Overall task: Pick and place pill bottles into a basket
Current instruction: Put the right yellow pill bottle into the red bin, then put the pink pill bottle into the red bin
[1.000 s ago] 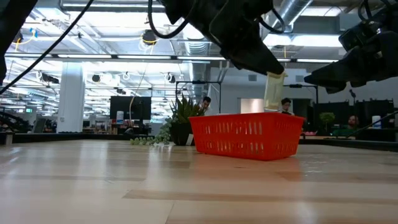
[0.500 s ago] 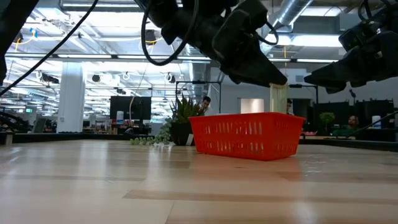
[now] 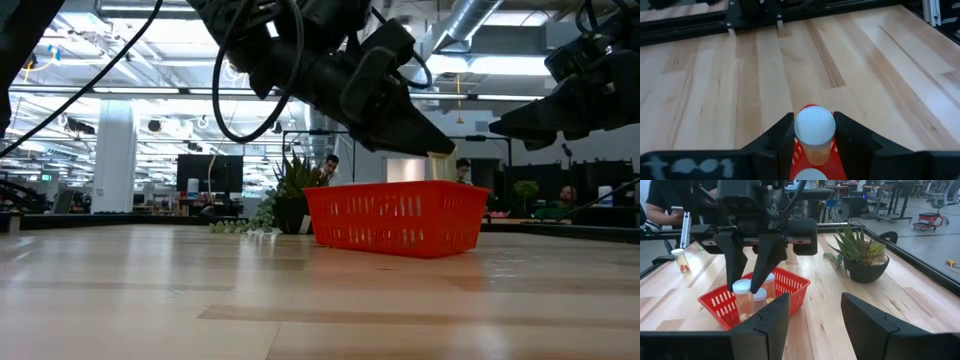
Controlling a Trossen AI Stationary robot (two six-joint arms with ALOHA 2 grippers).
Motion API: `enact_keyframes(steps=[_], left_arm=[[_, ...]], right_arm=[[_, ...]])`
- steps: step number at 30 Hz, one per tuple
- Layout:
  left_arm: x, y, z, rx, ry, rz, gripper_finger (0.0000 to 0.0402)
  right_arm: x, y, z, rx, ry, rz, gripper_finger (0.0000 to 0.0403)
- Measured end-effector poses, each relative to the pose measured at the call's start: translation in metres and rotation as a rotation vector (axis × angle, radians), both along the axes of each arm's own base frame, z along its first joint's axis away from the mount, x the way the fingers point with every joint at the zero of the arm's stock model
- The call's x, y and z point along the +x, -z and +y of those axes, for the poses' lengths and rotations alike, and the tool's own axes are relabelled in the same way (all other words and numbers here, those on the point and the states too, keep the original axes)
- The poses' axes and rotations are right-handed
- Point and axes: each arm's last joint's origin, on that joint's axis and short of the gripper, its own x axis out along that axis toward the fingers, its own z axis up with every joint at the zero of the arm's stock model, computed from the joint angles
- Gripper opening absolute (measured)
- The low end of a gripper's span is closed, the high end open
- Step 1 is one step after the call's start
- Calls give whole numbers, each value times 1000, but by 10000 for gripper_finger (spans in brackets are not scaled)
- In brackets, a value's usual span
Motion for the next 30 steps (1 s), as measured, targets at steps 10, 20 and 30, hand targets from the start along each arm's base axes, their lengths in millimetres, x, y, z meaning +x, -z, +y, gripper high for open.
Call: enact_keyframes(steps=[10, 20, 30], left_arm=[[-1, 2, 10, -11, -30, 25, 144], [-4, 8, 10, -1, -5, 91, 202], [-15, -29, 2, 33, 111, 30, 210]], right_arm=[[0, 0, 0, 0, 0, 0, 173], [0, 0, 0, 0, 0, 0, 173], [0, 0, 0, 0, 0, 0, 173]])
